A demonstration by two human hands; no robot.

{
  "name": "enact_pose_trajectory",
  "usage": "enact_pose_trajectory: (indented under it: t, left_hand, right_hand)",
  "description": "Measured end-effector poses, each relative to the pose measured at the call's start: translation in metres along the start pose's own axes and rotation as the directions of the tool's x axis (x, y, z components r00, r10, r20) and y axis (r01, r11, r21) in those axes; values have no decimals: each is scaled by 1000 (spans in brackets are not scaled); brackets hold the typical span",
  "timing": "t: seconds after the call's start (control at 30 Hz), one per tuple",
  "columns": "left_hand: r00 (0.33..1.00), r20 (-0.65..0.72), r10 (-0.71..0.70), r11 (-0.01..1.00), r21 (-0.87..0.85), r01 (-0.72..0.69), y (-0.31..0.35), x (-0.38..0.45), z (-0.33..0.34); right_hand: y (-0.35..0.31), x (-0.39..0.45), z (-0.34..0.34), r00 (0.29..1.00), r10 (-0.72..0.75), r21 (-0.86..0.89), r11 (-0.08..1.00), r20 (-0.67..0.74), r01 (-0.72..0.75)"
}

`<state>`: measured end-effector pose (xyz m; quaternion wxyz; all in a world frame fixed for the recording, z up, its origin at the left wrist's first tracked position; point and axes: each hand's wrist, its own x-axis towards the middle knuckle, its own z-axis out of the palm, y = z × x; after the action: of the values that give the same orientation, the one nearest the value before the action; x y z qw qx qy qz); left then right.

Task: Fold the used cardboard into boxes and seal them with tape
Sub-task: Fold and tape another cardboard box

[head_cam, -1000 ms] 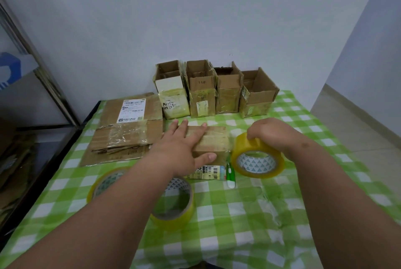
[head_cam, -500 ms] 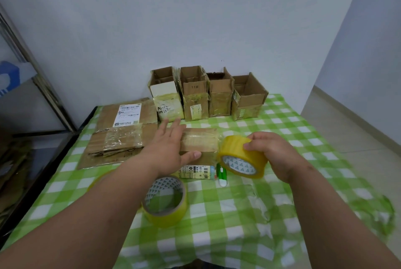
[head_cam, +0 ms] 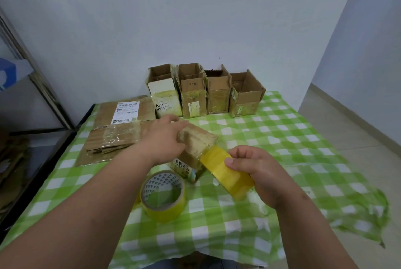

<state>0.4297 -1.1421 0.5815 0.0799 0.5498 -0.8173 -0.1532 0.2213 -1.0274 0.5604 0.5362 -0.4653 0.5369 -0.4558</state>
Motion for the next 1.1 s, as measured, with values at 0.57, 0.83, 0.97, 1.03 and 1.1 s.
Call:
enact_pose_trajectory:
  t: [0.57,0.83,0.97,1.03,1.1]
  left_hand:
    - [976,178,124,986,87,-141,6,-20,13]
    - [964,222,146,989,-29,-143,5,-24,16]
    - [958,241,153,988,-35,-149,6,-22,12]
    - [946,287,151,988,-4,-156,6,-20,10]
    - [947,281,153,986,21,-166,7,-20,12]
  right_hand:
    - [17,-23,10,999,11,152,988,-49,-3]
    - [15,-39,1,997,63,118,991,-53,-56]
    - [13,-41,5,992,58,137,990,-112,-43]
    - [14,-41,6,988,57,173,984,-145,-31]
    - [16,-42,7,985,62,205,978,-160,-28]
